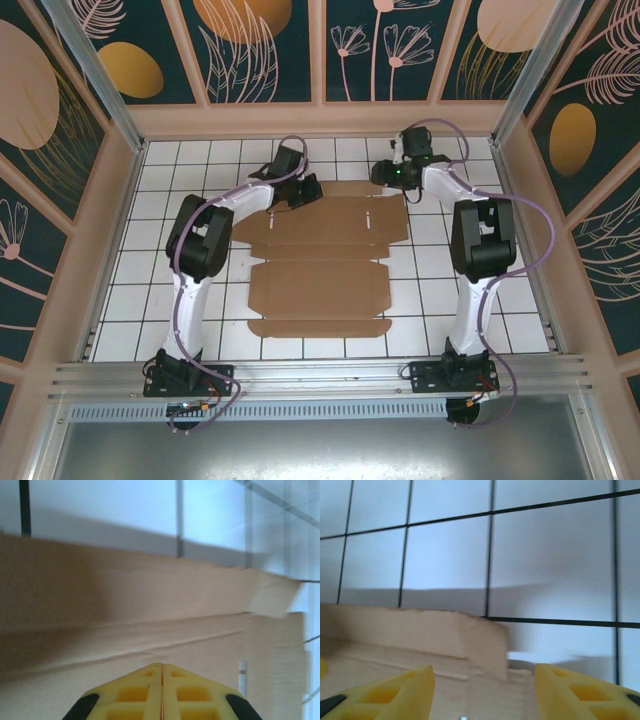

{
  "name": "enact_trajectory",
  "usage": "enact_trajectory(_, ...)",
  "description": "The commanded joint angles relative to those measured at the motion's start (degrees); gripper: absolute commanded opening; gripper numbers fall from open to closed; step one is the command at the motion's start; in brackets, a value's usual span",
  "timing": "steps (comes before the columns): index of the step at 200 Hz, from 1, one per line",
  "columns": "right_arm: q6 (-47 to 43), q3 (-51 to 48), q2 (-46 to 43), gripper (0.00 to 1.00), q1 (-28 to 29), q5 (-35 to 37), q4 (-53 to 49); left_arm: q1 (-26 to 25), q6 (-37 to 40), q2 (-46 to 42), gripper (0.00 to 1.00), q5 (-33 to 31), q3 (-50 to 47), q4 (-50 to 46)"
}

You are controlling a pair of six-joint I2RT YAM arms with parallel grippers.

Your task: Fold the paper box

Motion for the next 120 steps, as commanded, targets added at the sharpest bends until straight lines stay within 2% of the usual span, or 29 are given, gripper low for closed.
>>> enact_trajectory(1, 0.4, 2.9, 2.6, 0.56, -0.6, -2.5, -0.6, -0.3, -0.9, 1.6, 0.06, 1.1, 1.3, -0.8)
enact_trajectory(79, 2.0, 6.9, 10.6, 0.55, -1.4, -7.4, -1.2, 0.0, -0.3, 5.6, 0.03, -0.5, 0.6, -0.6)
enact_trajectory(120, 2.6, 6.6, 11.0, 0.38, -0.8, -8.6, -0.1, 0.3, -0.3, 5.8, 0.02, -0.7, 0.5, -0.6)
